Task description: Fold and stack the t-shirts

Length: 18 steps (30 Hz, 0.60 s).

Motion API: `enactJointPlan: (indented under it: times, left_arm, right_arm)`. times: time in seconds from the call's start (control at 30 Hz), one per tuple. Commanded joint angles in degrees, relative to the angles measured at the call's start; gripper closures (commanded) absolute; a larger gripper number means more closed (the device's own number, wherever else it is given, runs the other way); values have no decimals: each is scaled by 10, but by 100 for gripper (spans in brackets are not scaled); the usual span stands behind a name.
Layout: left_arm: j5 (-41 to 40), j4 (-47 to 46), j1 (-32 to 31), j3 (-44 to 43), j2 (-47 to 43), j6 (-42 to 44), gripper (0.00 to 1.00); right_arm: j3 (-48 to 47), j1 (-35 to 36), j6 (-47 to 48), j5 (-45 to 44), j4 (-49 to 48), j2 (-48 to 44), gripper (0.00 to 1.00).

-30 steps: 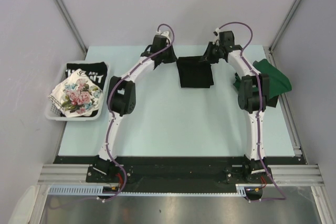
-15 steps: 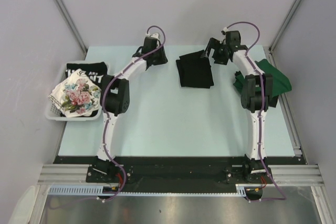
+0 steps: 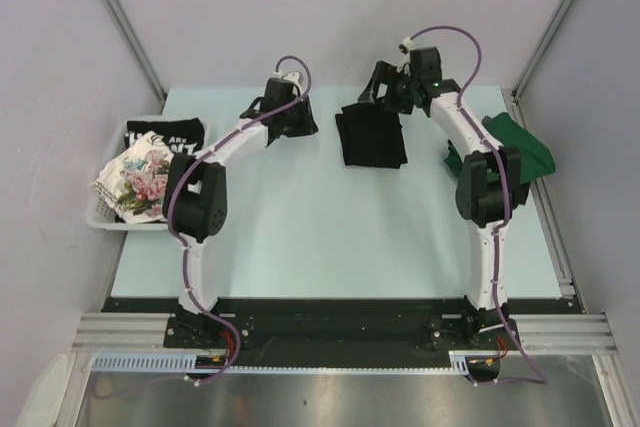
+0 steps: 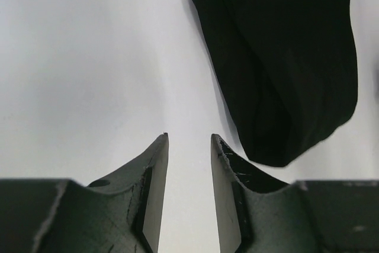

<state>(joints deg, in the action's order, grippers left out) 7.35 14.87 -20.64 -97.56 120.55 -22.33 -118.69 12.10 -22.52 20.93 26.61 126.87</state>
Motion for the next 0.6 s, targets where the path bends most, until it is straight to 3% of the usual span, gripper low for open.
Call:
enactJointPlan:
  times: [0.0, 0.17, 0.33, 0.57]
  left_arm:
    - [-1, 11, -3, 55, -99, 28, 59]
    - [-20, 37, -2, 112, -184, 48, 56]
    - [-41, 73, -2, 125, -259, 80, 53]
    - [-47, 85, -2, 116, -270, 77, 52]
  right_arm:
    - [42, 28, -23, 19, -31, -4, 0]
    - [80, 42, -42, 21, -51, 21, 0]
    - [91, 40, -88, 39, -9, 57, 0]
    - [112, 58, -102, 57, -17, 71, 0]
